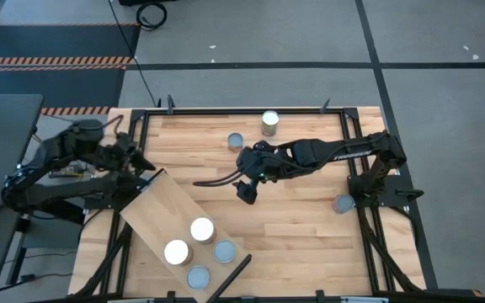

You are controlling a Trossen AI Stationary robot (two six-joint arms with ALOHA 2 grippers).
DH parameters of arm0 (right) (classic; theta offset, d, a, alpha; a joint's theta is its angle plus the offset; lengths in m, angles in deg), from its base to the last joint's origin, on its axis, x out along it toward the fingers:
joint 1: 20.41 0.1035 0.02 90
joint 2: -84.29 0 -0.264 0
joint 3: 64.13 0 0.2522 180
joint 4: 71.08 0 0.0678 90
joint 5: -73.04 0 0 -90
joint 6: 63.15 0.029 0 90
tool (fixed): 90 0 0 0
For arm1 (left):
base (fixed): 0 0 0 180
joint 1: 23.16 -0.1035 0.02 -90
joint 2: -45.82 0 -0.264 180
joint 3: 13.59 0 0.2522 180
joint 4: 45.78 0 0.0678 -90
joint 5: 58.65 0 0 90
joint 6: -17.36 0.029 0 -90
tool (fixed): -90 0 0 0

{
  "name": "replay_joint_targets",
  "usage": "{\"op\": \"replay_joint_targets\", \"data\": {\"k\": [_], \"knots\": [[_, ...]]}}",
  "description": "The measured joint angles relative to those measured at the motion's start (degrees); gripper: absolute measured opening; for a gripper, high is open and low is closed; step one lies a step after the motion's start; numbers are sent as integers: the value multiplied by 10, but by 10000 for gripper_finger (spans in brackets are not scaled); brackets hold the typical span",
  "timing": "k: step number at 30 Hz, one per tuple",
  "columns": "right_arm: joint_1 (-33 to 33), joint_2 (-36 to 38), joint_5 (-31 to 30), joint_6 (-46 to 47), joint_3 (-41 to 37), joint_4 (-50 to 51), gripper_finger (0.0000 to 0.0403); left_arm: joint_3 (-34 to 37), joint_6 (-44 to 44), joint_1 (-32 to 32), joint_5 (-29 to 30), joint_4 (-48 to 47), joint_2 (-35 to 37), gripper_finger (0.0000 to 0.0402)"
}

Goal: Pick and place cans onto a shelf
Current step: Adjust the canned corn on the shelf

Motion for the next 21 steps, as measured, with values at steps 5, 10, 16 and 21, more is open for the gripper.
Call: {"op": "replay_joint_targets", "data": {"k": [5,10,16,21], "knots": [[2,0,-1,13,0,0,373,112,-70,72,-8,168,-11,311],[6,0,-1,13,0,0,373,156,-98,214,58,270,-51,311],[7,0,-1,12,0,0,373,145,-8,380,182,308,-114,311],[7,0,-1,11,0,0,373,145,122,469,237,318,-157,311]]}}
